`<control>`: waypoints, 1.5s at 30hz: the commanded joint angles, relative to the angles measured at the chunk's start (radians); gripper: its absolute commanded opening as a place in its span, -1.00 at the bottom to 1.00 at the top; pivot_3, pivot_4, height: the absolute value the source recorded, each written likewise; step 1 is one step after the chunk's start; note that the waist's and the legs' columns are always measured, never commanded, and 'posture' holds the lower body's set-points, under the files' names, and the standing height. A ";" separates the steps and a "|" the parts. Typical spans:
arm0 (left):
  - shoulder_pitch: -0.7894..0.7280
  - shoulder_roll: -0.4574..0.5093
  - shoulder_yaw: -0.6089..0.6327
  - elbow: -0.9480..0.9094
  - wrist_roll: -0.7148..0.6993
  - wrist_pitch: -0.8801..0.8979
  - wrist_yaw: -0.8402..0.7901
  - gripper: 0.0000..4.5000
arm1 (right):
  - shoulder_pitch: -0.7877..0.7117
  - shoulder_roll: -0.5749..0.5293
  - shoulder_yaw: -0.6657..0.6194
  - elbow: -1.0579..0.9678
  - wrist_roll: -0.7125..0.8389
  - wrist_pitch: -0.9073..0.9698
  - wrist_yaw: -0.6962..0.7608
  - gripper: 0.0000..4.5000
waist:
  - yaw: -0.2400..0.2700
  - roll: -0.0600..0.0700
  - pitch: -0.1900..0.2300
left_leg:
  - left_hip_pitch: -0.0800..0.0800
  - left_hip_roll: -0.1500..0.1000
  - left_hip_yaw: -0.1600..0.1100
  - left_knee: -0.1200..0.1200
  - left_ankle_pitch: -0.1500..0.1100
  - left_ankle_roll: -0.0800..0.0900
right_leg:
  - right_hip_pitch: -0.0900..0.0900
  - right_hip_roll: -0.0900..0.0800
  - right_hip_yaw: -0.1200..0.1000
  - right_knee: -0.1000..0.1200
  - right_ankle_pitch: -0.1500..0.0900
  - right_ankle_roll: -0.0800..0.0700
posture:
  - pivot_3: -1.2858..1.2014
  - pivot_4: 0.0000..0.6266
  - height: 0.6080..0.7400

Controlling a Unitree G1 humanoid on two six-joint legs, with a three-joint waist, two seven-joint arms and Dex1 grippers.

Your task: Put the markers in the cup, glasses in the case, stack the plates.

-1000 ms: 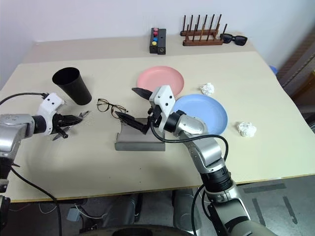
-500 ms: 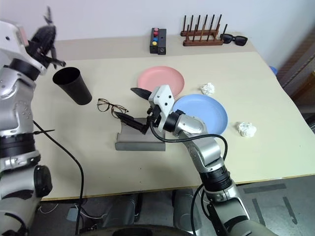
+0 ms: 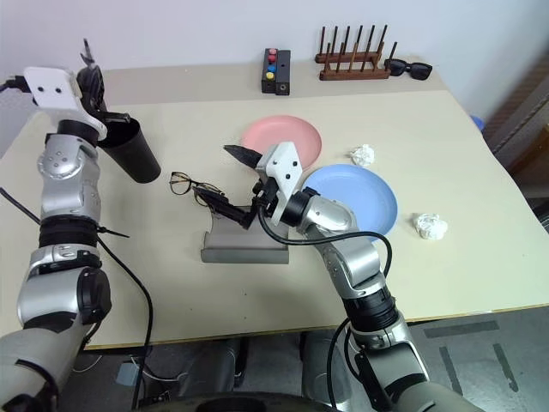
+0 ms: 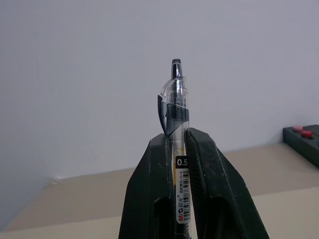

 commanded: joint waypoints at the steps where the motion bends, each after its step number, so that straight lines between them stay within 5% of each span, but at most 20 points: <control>1: 0.013 -0.005 0.004 -0.016 -0.005 -0.045 0.014 -0.99 | -0.009 0.009 -0.017 -0.035 0.017 -0.020 -0.002 1.00 | 0.000 0.000 0.000 | 0.000 0.000 0.000 0.000 0.000 0.000 | 0.000 0.000 0.000 0.000 0.000 0.000 | 0.03 -0.52 0.98; 14: 0.096 -0.036 0.003 -0.095 -0.021 -0.008 0.043 -0.99 | -0.015 0.009 -0.016 -0.026 0.025 -0.018 0.005 1.00 | 0.000 0.000 0.000 | 0.000 0.000 0.000 0.000 0.000 0.000 | 0.000 0.000 0.000 0.001 0.000 0.000 | 0.03 -0.52 0.98; 15: 0.098 -0.037 0.002 -0.099 -0.019 -0.003 0.046 -0.60 | -0.016 0.009 -0.015 -0.025 0.025 -0.018 0.005 1.00 | 0.000 0.000 0.000 | 0.000 0.000 0.000 0.000 0.000 0.000 | 0.000 0.000 0.000 0.001 0.000 0.000 | 0.03 -0.52 0.98; 28: 0.092 -0.045 0.012 -0.147 -0.039 0.024 0.058 -0.60 | -0.013 0.005 -0.017 -0.027 0.023 -0.017 0.005 1.00 | 0.000 0.000 0.000 | 0.000 0.000 0.000 0.000 0.000 0.000 | 0.000 0.000 0.000 0.001 0.000 0.000 | 0.03 -0.52 0.98; 36: 0.093 0.018 -0.016 -0.398 -0.204 0.209 -0.172 -0.60 | -0.002 -0.014 -0.021 -0.041 0.017 -0.011 0.002 1.00 | -0.002 0.000 0.000 | 0.000 0.000 0.000 0.000 0.000 0.000 | 0.000 0.000 0.000 0.001 0.000 0.000 | 0.03 -0.52 0.98; 39: 0.167 0.070 -0.062 -0.536 -0.290 0.353 -0.351 -0.22 | 0.002 -0.022 -0.024 -0.042 0.013 -0.013 -0.002 1.00 | -0.003 0.000 0.000 | 0.000 0.000 0.000 0.000 0.000 0.000 | 0.000 0.000 0.000 0.001 0.000 0.000 | 0.03 -0.52 0.98; 43: 0.279 0.192 -0.148 -0.644 -0.283 0.491 -0.528 0.65 | 0.007 -0.030 -0.023 -0.044 0.013 -0.012 -0.005 1.00 | -0.007 0.001 0.000 | 0.001 0.000 0.000 -0.001 0.000 0.000 | 0.000 0.000 0.000 0.001 0.000 0.000 | 0.03 -0.52 0.98; 45: 0.310 0.245 -0.187 -0.658 -0.259 0.534 -0.584 0.65 | 0.010 -0.032 -0.022 -0.045 0.012 -0.012 -0.006 1.00 | -0.006 0.001 0.000 | 0.001 0.001 0.000 -0.001 0.000 0.000 | 0.000 0.001 0.001 0.001 0.000 -0.001 | 0.03 -0.52 0.98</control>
